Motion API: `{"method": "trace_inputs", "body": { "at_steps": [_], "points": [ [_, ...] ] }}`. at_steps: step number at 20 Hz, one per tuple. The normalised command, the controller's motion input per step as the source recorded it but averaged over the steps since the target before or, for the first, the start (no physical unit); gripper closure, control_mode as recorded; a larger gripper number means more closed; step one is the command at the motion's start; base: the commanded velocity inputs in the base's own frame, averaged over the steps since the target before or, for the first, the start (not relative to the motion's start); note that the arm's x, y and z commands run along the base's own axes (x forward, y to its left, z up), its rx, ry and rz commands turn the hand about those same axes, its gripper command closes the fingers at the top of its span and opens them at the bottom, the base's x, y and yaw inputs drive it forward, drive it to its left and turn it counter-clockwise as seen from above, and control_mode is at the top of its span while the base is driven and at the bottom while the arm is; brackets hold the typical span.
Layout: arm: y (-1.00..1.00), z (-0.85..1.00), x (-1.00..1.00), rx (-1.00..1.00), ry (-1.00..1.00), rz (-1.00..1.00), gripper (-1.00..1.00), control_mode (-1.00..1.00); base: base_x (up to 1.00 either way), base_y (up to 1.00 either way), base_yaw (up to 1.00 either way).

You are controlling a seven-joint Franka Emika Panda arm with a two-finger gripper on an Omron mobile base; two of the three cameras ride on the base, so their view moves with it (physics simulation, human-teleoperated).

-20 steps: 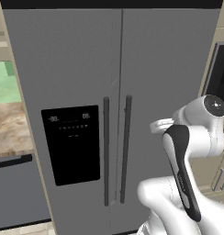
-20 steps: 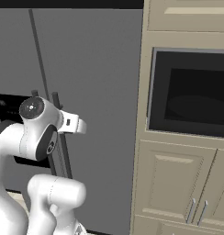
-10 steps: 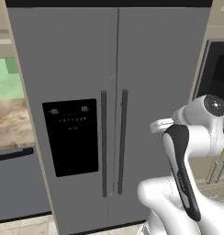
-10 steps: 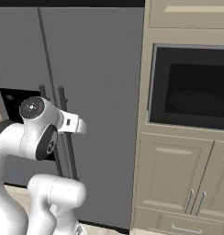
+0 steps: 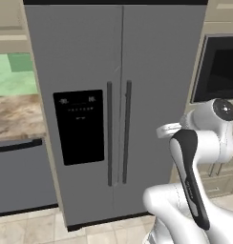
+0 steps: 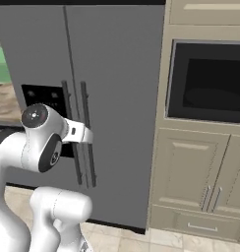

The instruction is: Retrieve the banana and orange from the fridge and place them into the bowl on the dining table.

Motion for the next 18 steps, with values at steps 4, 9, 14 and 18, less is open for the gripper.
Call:
{"method": "trace_inputs", "body": {
  "at_steps": [4,9,14,18],
  "points": [
    [0.0,0.0,0.0,0.0,0.0,0.0,-1.0,1.0,-0.33,0.47,0.0],
    [0.0,0.0,0.0,0.0,0.0,0.0,-1.0,1.0,-0.22,0.52,0.0],
    [0.0,0.0,0.0,0.0,0.0,0.0,-1.0,1.0,-0.22,0.37,0.0],
    [0.0,0.0,0.0,0.0,0.0,0.0,-1.0,1.0,-0.34,0.13,0.0]
  ]
}}
